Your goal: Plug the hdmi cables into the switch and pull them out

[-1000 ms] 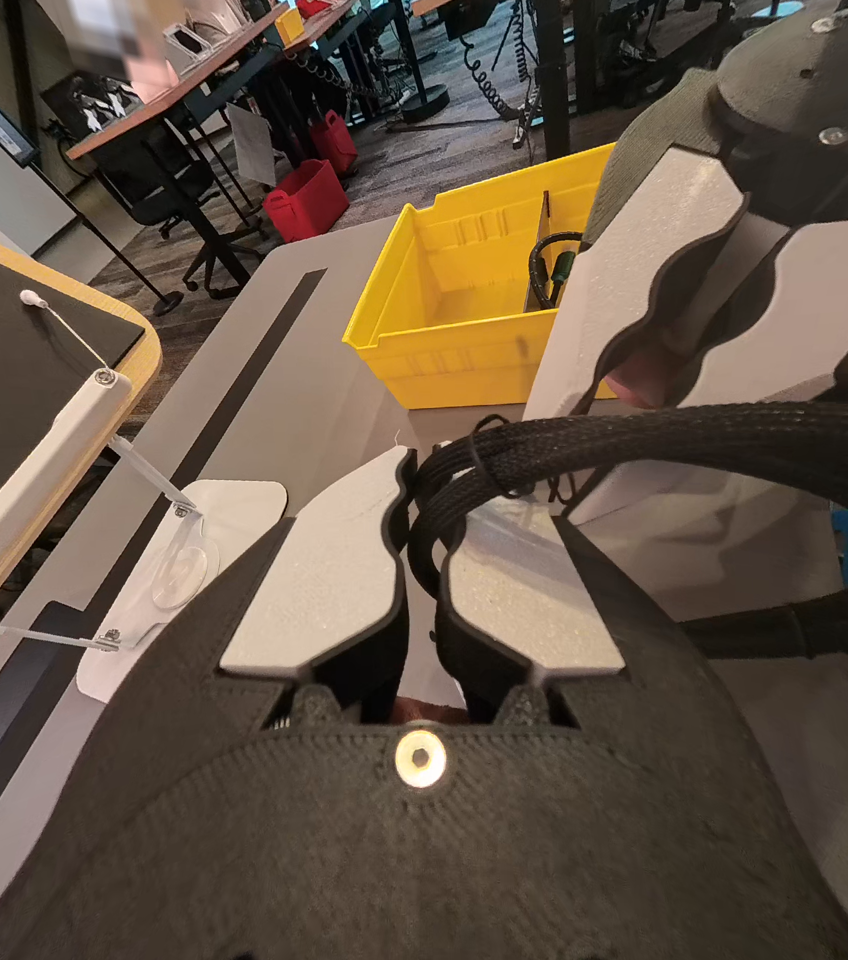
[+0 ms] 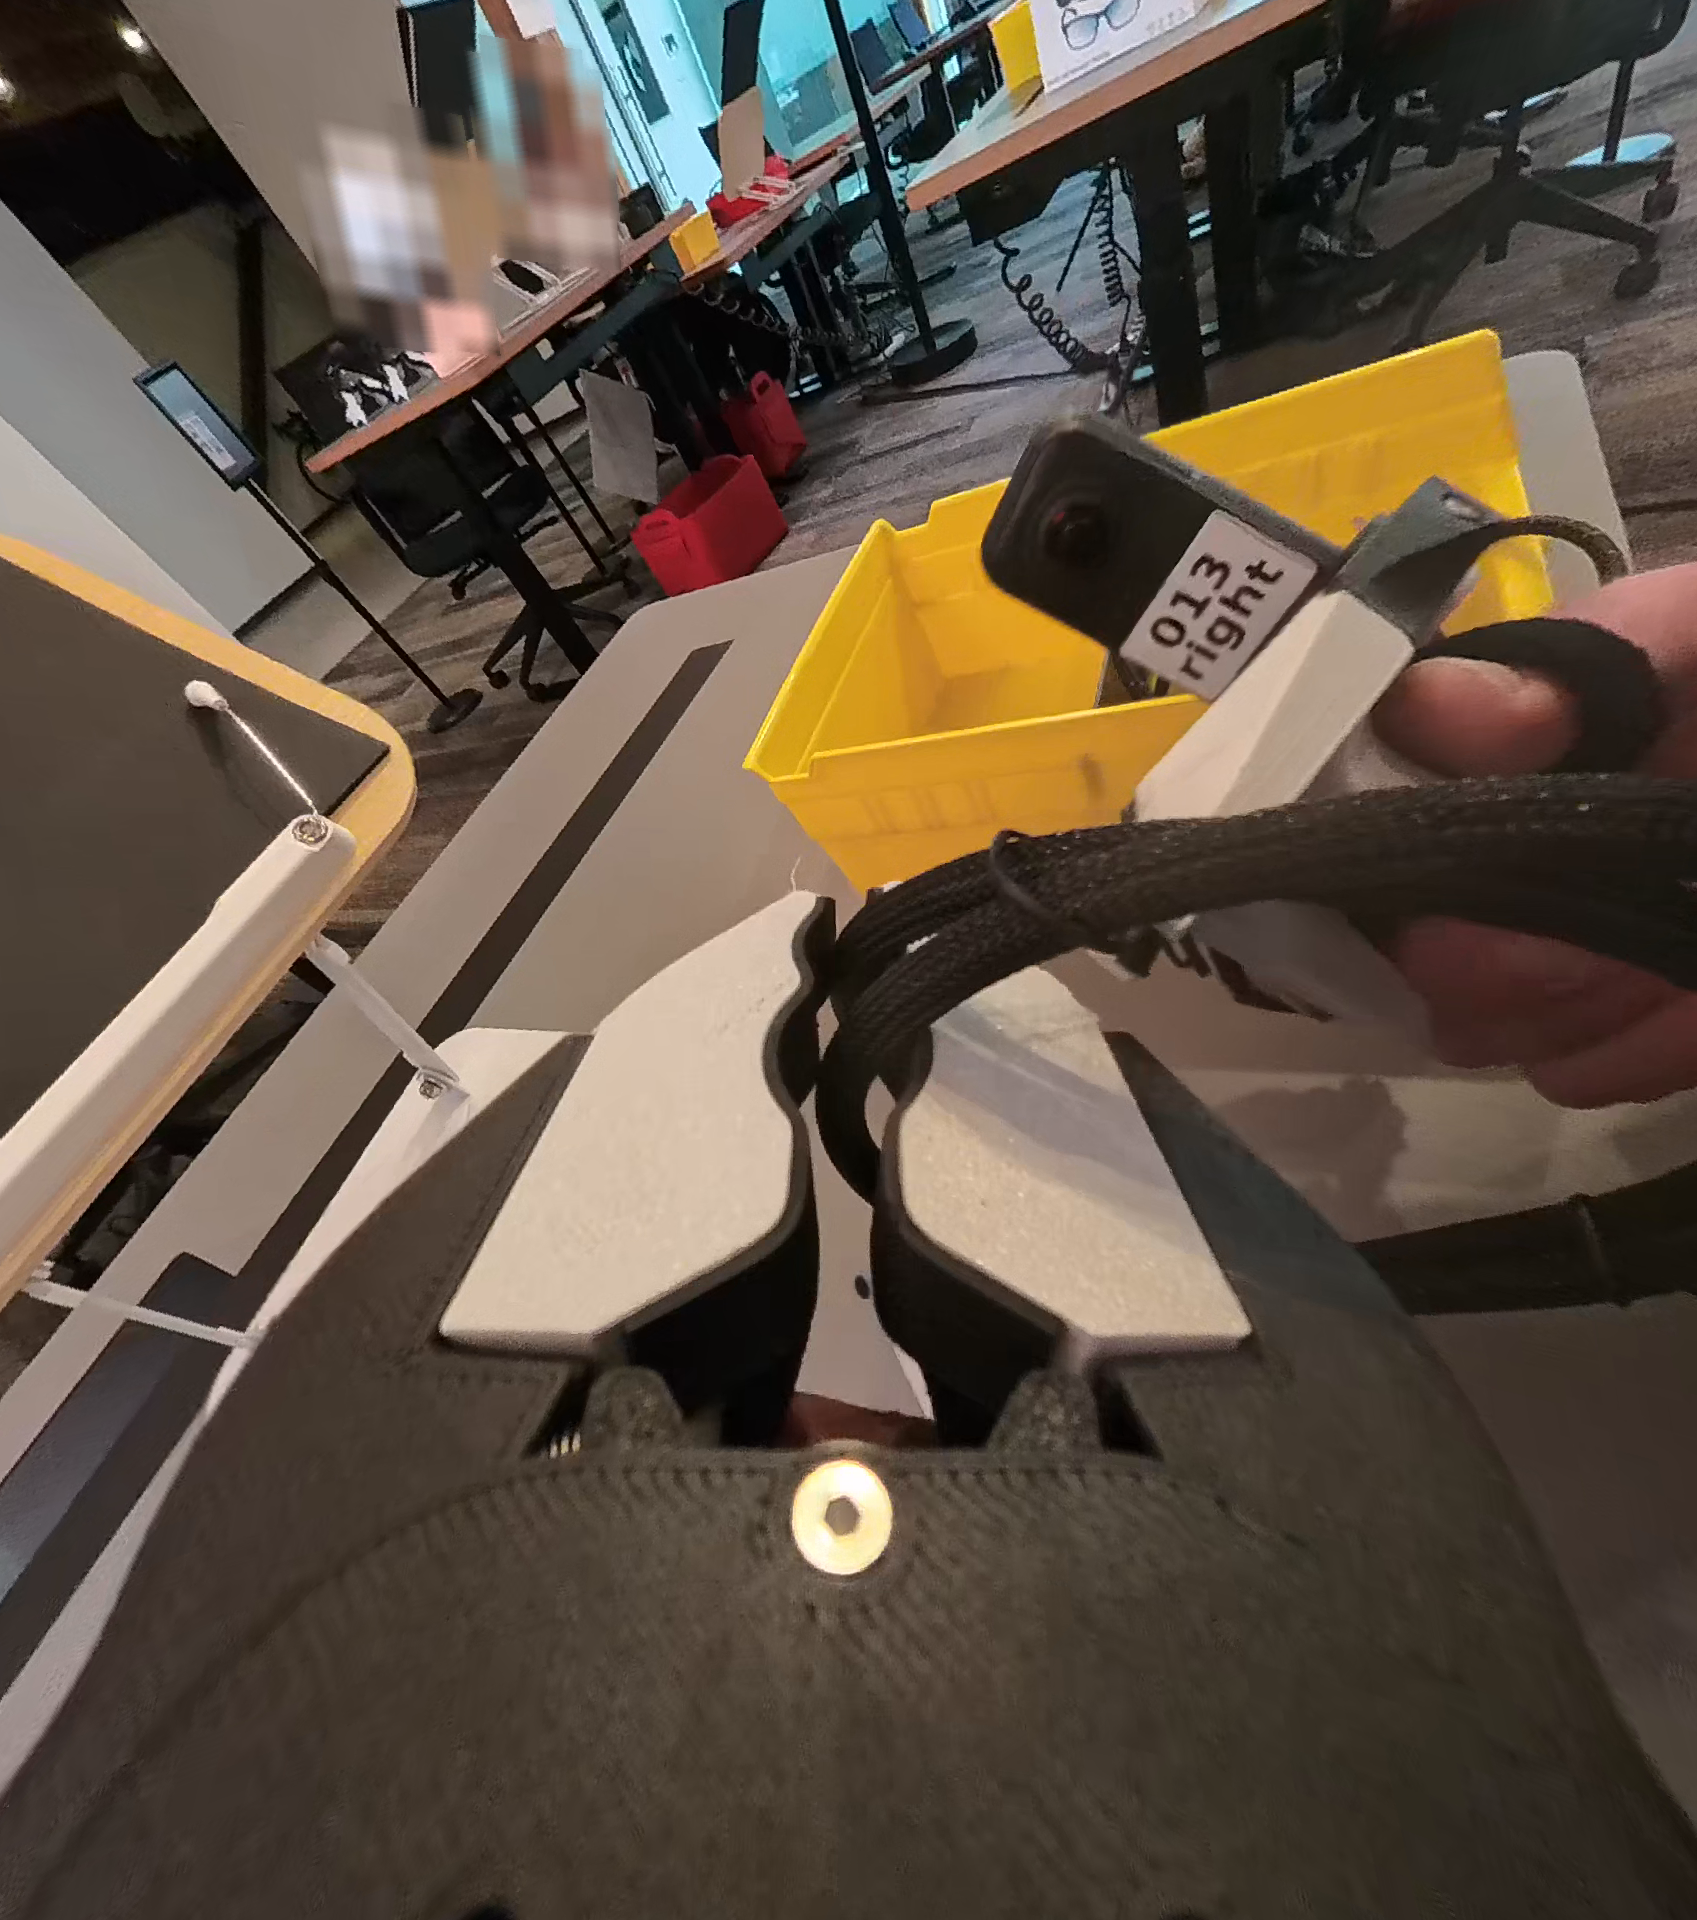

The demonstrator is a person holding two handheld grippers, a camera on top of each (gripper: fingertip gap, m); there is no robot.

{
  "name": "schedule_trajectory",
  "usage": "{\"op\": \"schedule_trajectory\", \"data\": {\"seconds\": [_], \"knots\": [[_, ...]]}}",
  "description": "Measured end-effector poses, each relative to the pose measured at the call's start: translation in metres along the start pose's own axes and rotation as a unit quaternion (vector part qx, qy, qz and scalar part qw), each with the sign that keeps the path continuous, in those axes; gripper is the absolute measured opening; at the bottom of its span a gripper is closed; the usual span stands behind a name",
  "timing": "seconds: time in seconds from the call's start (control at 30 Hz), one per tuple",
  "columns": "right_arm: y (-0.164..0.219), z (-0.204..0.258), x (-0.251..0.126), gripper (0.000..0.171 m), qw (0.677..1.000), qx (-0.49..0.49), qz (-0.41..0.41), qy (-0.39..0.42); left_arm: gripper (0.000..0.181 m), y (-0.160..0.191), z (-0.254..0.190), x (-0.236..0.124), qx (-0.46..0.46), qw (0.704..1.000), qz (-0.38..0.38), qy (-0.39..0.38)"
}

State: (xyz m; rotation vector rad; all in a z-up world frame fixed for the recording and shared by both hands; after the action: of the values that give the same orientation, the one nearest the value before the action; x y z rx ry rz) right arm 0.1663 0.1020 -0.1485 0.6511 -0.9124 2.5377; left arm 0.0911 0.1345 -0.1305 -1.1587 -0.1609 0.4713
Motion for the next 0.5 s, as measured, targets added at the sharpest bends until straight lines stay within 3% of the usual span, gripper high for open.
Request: {"op": "schedule_trajectory", "data": {"seconds": [0.13,0.3,0.4,0.5], "knots": [[-0.007,0.003,-0.003,0.011,0.984,-0.166,0.028,0.065,0.004,0.0,0.002,-0.001,-0.007,1.0,0.004,-0.003],[-0.005,0.014,-0.002,0.019,0.907,-0.387,0.087,0.14,0.004,0.002,0.002,-0.001,-0.013,1.0,0.011,-0.004],[0.0,0.019,0.0,0.023,0.813,-0.535,0.124,0.191,0.004,0.003,0.003,-0.001,-0.019,1.0,0.013,-0.007],[0.01,0.024,0.004,0.024,0.677,-0.682,0.161,0.226,0.004,0.003,0.002,0.0,-0.029,0.999,0.016,-0.005]]}}
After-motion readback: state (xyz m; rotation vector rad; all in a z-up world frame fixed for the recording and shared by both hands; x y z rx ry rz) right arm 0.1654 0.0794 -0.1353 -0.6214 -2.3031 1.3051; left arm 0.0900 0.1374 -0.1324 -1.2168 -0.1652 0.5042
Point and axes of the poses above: each gripper's, where its closed fingertips meet, x out along the fingers, y out of its underside, z = x × y across the jaws, the point moved 6 cm from there along -x, back along the fingers, and after that the axes turned 8 degrees about -z, right-handed, at the moved point
